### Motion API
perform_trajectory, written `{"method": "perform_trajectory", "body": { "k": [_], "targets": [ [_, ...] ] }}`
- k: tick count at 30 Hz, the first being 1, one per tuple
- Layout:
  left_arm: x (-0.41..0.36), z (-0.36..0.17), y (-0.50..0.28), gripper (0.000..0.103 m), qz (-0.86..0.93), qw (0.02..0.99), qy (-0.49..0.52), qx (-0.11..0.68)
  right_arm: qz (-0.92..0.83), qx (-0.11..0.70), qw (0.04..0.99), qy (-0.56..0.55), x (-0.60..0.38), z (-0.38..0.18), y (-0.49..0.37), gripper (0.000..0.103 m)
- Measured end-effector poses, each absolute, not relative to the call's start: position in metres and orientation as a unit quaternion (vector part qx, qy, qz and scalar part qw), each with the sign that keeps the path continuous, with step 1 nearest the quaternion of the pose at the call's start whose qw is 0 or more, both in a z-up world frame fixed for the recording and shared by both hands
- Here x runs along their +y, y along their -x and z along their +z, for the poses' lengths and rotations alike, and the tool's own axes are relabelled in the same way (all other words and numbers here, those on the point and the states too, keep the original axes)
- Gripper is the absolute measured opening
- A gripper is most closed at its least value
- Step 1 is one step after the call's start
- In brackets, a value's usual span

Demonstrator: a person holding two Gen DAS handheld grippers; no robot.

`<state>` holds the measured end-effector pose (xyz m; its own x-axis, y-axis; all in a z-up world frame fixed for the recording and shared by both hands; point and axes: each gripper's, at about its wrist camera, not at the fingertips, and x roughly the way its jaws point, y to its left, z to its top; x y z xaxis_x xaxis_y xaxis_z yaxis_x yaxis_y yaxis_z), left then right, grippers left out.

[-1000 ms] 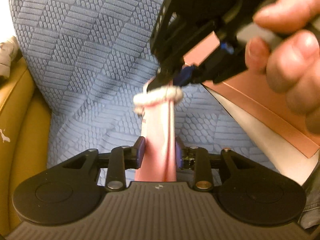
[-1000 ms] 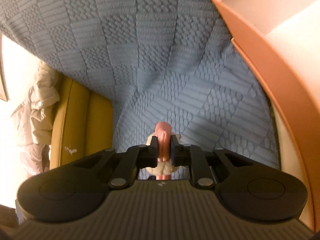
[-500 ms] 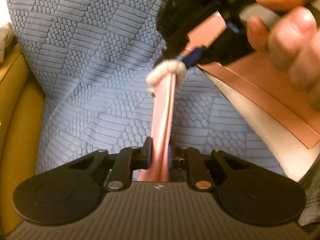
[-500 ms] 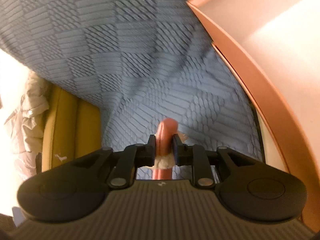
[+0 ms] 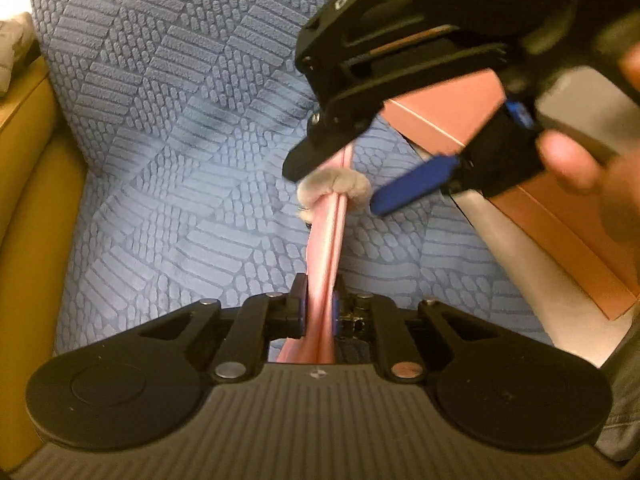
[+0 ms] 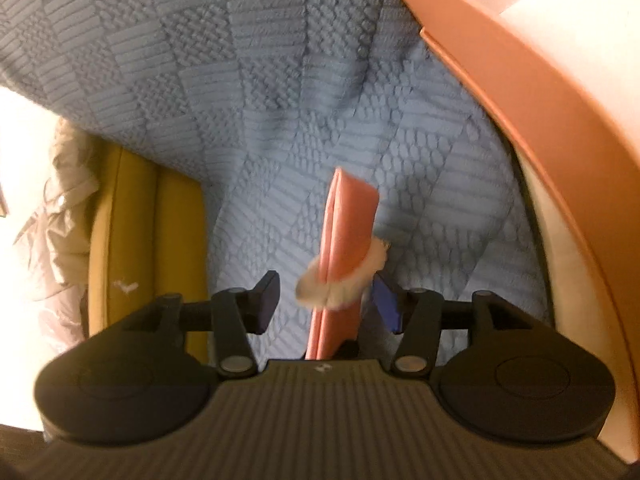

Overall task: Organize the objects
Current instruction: 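Push the white ring down the pink strip with the right tool while the left tool holds it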

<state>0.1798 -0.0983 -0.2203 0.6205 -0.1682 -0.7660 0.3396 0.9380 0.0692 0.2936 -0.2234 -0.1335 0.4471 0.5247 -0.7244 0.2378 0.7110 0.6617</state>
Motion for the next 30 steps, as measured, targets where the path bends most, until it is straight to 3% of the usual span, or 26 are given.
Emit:
{"method": "perform_trajectory", "body": {
  "k": [12, 19, 23, 28, 30],
  "targets": [
    [-0.096, -0.22, -0.181, 0.016, -0.138, 0.894, -0.086, 0.417, 0.076, 0.549, 0.754, -0.352, -0.201, -0.154, -0.294, 0.053],
    [-0.094, -0.219, -0.181, 0.016, -0.138, 0.893, -0.076, 0.422, 0.078, 0.554, 0.756, -0.34, -0.194, -0.155, -0.292, 0.039],
    [-0.091, -0.217, -0.18, 0.023, -0.141, 0.889, -0.059, 0.431, 0.081, 0.555, 0.757, -0.336, -0.194, -0.157, -0.292, 0.031],
    [-0.089, -0.211, -0.177, 0.039, -0.142, 0.891, -0.048, 0.429, 0.082, 0.547, 0.768, -0.322, -0.196, -0.158, -0.292, 0.017],
    [-0.088, -0.208, -0.175, 0.043, -0.145, 0.891, -0.039, 0.429, 0.077, 0.542, 0.777, -0.31, -0.197, -0.158, -0.293, 0.016]
  ]
}}
